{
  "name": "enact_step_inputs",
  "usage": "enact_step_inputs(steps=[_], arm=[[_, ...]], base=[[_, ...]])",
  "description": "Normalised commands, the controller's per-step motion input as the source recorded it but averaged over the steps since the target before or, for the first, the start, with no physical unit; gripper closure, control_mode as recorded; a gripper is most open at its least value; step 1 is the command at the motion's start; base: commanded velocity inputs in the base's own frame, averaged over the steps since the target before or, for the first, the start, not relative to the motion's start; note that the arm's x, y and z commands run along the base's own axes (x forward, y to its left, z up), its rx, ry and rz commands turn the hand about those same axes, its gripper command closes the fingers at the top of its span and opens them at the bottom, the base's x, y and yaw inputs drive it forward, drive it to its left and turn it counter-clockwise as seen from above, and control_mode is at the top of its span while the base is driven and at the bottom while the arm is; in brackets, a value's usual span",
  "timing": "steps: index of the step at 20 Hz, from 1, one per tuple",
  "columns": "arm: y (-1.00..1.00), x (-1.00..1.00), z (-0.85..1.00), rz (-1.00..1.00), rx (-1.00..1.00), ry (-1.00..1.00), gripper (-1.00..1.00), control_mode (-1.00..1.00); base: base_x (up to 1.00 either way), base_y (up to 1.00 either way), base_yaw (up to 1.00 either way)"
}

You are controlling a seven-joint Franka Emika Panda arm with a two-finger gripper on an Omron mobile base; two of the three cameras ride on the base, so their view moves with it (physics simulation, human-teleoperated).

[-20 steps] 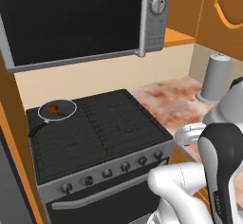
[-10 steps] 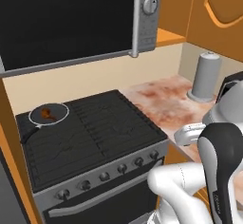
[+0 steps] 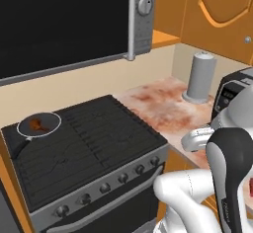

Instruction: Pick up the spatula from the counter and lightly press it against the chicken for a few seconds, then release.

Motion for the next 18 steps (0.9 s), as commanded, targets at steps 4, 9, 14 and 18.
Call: enact_step_inputs(steps=[4, 9, 14, 18], arm=[[0.0, 0.0, 0.0, 0.0, 0.0, 0.0, -1.0, 1.0], [0.0, 0.0, 0.0, 0.0, 0.0, 0.0, -1.0, 1.0], [0.0, 0.0, 0.0, 0.0, 0.0, 0.0, -1.0, 1.0], [0.0, 0.0, 0.0, 0.0, 0.0, 0.0, -1.0, 1.0]], base=[[-0.39, -0.51, -0.38], [-0.36, -0.51, -0.42], [-0.34, -0.52, -0.42], [-0.32, -0.55, -0.42]])
